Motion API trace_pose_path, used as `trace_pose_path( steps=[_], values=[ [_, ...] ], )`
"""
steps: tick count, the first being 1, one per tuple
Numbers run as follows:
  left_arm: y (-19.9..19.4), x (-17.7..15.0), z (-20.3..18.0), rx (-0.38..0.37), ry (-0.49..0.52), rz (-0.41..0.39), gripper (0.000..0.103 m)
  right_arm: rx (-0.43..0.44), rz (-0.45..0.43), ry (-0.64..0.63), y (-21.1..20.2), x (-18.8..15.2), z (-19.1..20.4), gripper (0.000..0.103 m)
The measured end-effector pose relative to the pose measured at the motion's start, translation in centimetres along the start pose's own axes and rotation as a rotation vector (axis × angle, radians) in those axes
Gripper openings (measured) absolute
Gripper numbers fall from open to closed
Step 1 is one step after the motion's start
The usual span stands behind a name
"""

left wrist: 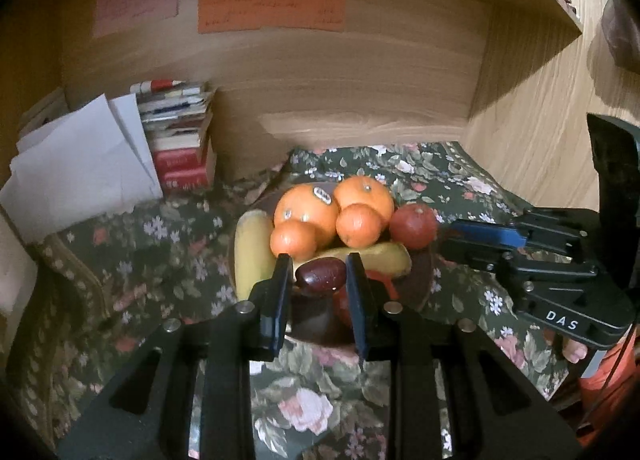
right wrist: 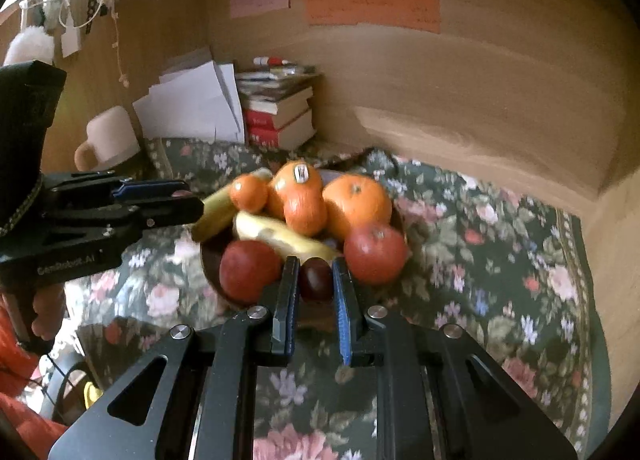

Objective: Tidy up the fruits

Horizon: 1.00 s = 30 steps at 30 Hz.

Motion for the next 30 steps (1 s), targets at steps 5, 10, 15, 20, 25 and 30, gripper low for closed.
trace_pose_path(
  steps=[5,10,15,20,25,30],
  values=[
    [1.7,-0.1,0.1,-0.003,-0.005,0.033,0.027,0.026,0.030,-0.017,1.8,0.2,0.6,0.015],
    [3.1,-0.7,0.3,-0.006,-0.012,0.071,0.027,0.042,0.068,-0.019,3.3,-0.8,1.0,0.015],
    [4.0,-0.9,0.6,-0.016,-0.033,0.102,0.031,0.061,0.081,0.002,3.7,-1.2,0.7,0.021],
    [3.9,-1.0,0.6,-0.036,-0.053,0.104,0.039,0.058,0.051,0.024,3.0,-0.8,0.3,0.037],
    [2.4,-0.2,0.5,-0.016,-0.049,0.057,0.040,0.042,0.014,0.048,1.7,-0.2,-0.2,0.037],
    [-1.5,1.9,0.6,0.010,-0.063,-0.064,0.040,-0.008,-0.058,0.063,-0.8,1.2,-1.1,0.037]
  ],
)
Point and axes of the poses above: each gripper's, at about its wrist camera, not at the fingertips, and y roughly the way its jaws point, z to its left, x to its top, the point moved 8 cm from there along y, roughly the way its jaws point, and after that the axes turned 8 degrees about -y, right-handed, at the moved point
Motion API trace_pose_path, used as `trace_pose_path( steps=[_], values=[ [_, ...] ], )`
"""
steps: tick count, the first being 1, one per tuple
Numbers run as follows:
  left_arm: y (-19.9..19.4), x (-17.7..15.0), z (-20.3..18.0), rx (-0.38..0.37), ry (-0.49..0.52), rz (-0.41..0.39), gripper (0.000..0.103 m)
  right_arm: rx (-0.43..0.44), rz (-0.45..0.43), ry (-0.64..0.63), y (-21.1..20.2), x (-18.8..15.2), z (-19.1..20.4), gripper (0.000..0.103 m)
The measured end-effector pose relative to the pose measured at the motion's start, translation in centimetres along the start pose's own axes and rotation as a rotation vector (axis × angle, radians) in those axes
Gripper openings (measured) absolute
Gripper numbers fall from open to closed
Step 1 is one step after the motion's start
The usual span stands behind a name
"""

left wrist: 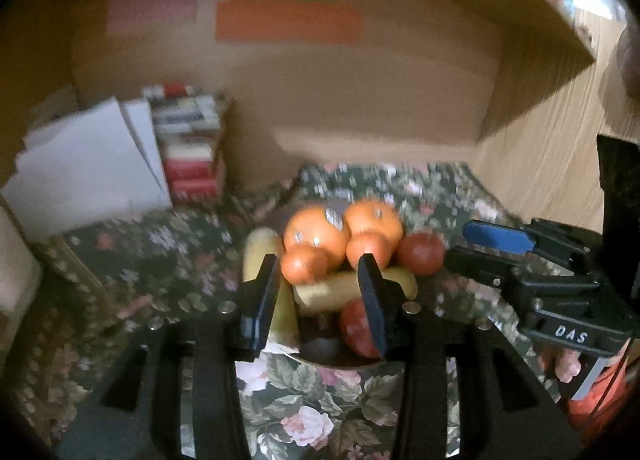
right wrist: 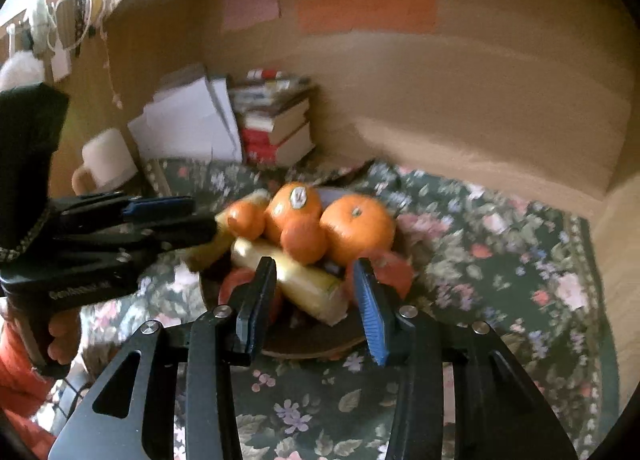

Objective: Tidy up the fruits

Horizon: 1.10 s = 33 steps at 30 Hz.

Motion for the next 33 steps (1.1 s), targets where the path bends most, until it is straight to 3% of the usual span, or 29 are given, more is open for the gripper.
trace_pose_path(
  steps=[7,11,16,18,23,33],
  values=[
    [-6.5,2.1,-1.0,0.036,0.010,-0.190,0.041,-0.071,-0.171,0.013,-6.3,2.9,-0.1,0.037],
    [-10.0,2.4,-2.1,0.045,0.019,-0.279,0.044,-0.084,-0.264,0.023,-9.7,3.8,0.9,0.042],
    [-13.8,2.0,-3.5,0.062,0.053,-0.384,0.064,-0.113,-0.338,0.019,-12.4,3.8,2.3,0.045],
    [-15.0,1.7,-4.0,0.059,0.062,-0.406,0.067,-0.128,-0.364,0.012,-13.4,3.6,3.0,0.050],
    [-17.0,0.7,-4.8,0.051,0.063,-0.442,0.078,-0.160,-0.415,0.018,-15.2,3.3,3.8,0.078],
    [-19.0,-0.2,-5.0,0.051,0.045,-0.489,0.103,-0.253,-0.461,0.009,-17.2,2.6,4.4,0.103]
  ],
)
Point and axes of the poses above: each gripper's, at about its wrist camera, not at the fingertips, and y roughly the way its jaws point, z to its left, x to its top, the point moved 8 cm from there along y, roughly the way its jaws point, and after that the axes turned 8 degrees about -y, right-handed, at the moved point
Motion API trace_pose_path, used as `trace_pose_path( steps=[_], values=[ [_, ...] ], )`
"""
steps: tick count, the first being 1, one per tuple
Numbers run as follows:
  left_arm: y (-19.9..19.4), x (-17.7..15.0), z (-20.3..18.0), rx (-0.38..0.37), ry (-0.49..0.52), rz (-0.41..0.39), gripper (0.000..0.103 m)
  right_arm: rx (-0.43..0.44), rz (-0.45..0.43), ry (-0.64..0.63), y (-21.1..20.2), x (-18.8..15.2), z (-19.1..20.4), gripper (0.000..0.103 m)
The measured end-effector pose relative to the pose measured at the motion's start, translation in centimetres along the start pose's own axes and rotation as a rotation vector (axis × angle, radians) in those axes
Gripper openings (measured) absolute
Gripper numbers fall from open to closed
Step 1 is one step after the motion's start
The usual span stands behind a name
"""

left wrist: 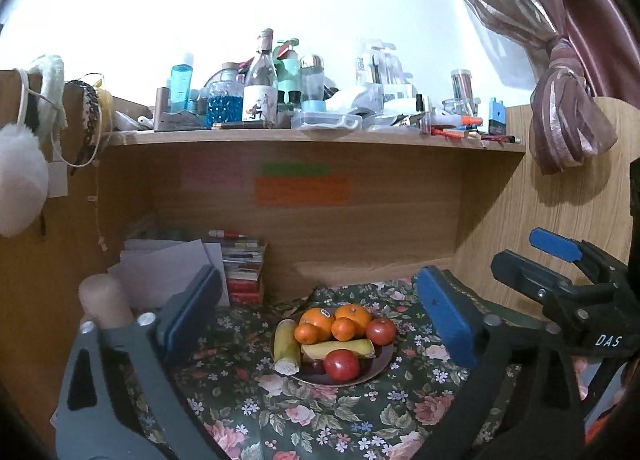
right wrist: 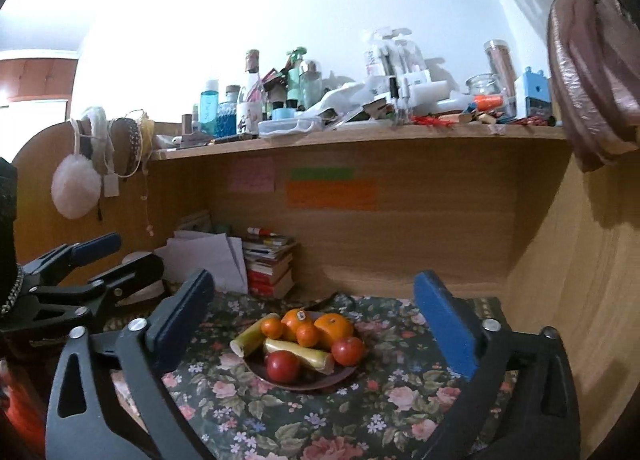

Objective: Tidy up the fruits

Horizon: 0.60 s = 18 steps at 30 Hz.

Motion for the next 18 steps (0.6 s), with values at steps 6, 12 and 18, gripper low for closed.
trace_pose_path(
  steps=[6,12,18],
  values=[
    [-0.46,-0.11,-0.07,0.008,0.000,-0.008,0.103,-0.015,-0.001,-0.010,-0.45,-0.09,0.07,0.103],
    [-0.48,-0.26,-0.12,0.004,-0.004,-0.004,0.103,-0.022,-0.007,-0.017,-0.76,-0.05,0.20,0.103],
    [-0.44,-0.27,-0.06,0.003,-0.004,-0.003,0.103,-0.020,-0.006,-0.017,-0.74,-0.04,0.18,0.103]
  ],
)
Point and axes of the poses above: each gripper's, at about its wrist camera, not at the fingertips, and y roughly the way its jaws point, z to its left, x to its top, the point moved 8 cm from there along y, roughly the way its jaws point, and after that the axes turned 8 degrees about -y, right-handed, at the moved point
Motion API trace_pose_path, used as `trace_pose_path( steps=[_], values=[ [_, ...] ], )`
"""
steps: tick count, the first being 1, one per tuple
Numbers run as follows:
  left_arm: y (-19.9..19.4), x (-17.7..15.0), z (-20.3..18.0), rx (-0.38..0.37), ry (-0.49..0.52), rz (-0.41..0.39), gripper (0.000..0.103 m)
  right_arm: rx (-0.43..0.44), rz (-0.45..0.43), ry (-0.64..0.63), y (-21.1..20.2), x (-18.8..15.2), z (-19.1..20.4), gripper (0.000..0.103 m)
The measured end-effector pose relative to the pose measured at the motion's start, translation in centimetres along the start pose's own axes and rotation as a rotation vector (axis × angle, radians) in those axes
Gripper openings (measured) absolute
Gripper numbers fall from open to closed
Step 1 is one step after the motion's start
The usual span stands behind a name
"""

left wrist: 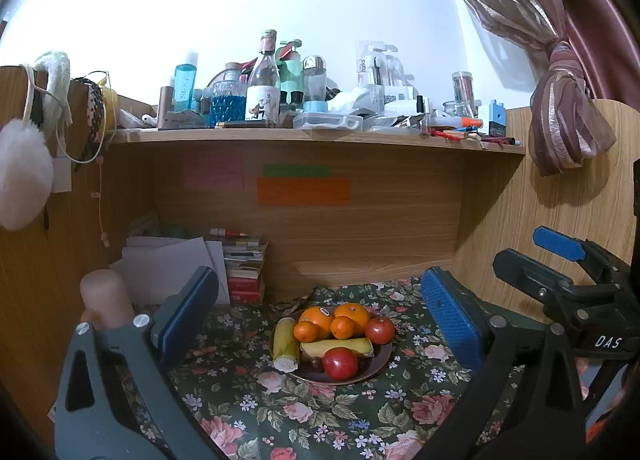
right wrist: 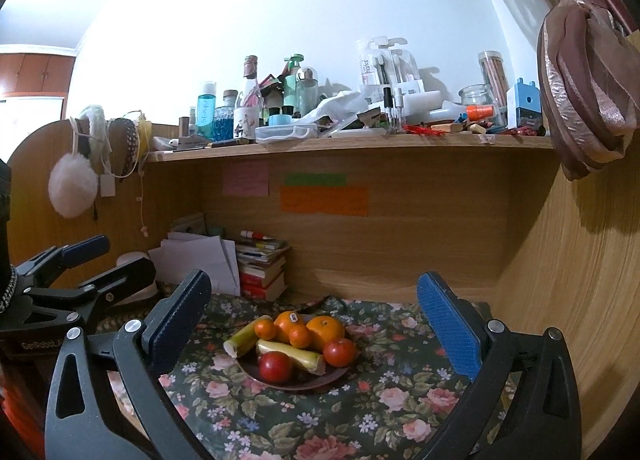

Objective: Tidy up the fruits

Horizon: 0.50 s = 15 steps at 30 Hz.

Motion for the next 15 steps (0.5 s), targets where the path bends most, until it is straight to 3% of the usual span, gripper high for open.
trace_pose_path(
  steps=[15],
  values=[
    [0.59,-0.33,0.11,-0.002,-0.016,0.015,0.103,-0.002,0.011,-0.003,0.40,-0.02,-0.18,0.103]
  ],
)
Point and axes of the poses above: each gripper's, at about its wrist camera, not at the fingertips, and y roughly the way its jaws point, z to its left, x to its top, the point moved 8 cm from there along y, roughly the way its jaws point, and after that the axes turned 8 degrees about -y, right-handed, at the moved point
